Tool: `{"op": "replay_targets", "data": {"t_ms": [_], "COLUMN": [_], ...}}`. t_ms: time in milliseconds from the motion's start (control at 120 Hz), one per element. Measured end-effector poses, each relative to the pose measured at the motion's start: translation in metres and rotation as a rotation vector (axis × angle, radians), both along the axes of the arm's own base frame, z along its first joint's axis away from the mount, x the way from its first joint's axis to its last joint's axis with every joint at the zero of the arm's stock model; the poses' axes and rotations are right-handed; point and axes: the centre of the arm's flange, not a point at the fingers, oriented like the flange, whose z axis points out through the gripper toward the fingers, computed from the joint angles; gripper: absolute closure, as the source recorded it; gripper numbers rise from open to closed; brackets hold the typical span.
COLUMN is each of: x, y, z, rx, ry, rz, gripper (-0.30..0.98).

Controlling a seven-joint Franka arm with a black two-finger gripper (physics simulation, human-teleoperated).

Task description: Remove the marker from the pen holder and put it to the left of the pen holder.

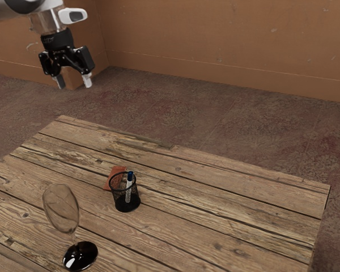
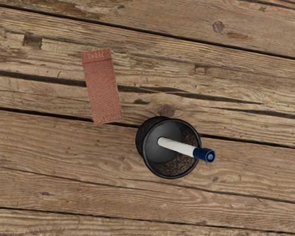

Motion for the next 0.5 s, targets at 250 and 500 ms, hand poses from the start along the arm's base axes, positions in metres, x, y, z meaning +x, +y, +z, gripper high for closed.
{"op": "replay_targets", "data": {"t_ms": [250, 500], "x": [0.062, 0.081], "y": [-0.020, -0.048], "z": [-0.167, -0.264], "rx": [0.047, 0.040], "ry": [0.297, 0.456], "rz": [0.000, 0.038], "gripper": [0.02, 0.02]}}
